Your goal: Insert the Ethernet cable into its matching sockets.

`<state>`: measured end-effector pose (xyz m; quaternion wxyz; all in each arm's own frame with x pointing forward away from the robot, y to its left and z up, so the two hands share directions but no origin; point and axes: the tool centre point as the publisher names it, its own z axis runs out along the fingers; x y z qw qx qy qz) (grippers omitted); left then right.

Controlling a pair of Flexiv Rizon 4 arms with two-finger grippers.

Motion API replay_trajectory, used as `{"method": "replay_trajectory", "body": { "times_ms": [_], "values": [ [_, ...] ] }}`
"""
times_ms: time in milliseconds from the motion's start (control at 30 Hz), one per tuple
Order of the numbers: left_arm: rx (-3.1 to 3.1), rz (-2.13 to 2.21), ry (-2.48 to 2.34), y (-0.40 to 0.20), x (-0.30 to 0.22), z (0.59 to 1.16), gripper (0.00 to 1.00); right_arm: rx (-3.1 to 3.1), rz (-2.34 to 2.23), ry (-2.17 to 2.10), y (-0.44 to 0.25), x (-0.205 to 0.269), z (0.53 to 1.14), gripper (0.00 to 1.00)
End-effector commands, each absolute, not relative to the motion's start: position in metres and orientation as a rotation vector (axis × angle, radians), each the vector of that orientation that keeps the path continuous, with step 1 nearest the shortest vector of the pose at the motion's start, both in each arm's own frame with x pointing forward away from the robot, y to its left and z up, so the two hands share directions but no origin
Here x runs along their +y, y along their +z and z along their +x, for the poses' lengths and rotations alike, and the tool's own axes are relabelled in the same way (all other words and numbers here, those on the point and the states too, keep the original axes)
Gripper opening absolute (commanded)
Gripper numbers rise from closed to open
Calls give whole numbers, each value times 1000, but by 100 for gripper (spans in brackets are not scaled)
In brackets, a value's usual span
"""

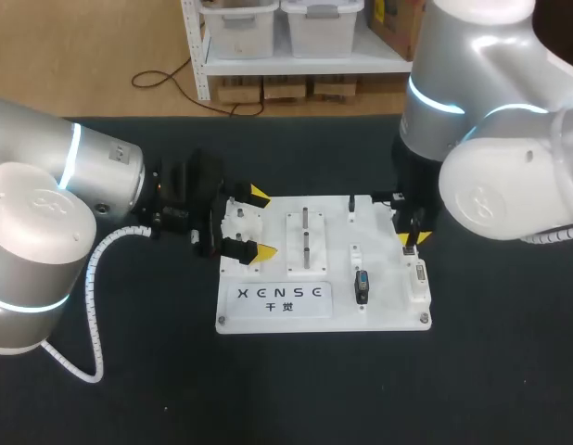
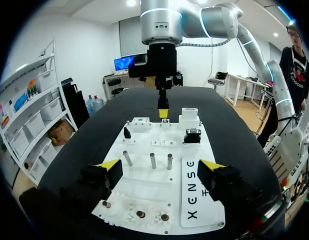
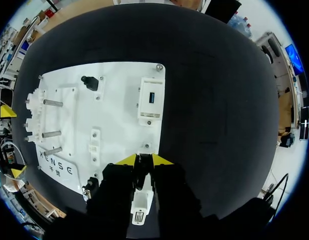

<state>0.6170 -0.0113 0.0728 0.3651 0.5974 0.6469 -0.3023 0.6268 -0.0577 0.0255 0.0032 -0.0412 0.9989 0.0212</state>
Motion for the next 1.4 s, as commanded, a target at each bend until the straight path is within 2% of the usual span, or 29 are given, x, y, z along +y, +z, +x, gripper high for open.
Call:
{"method": "replay_trajectory", "body": {
  "times_ms": [33, 1133, 1167, 1200, 1400],
  "values": [
    [1663, 1538, -777, 72, -12, 618, 100, 3137, -127, 61, 18, -58, 627, 0],
    [1663, 1538, -777, 72, -12, 618, 100, 3138, -139, 70, 6, -54, 630, 0],
    [1663, 1538, -777, 72, -12, 618, 100, 3124, -145, 85, 9, -54, 631, 80],
    [1663, 1538, -777, 72, -12, 618, 100, 3124, -145, 85, 9, -54, 631, 100],
    [1663, 1538, -777, 72, -12, 618, 100, 3124, -145, 85, 9, -54, 631, 100]
  ]
}}
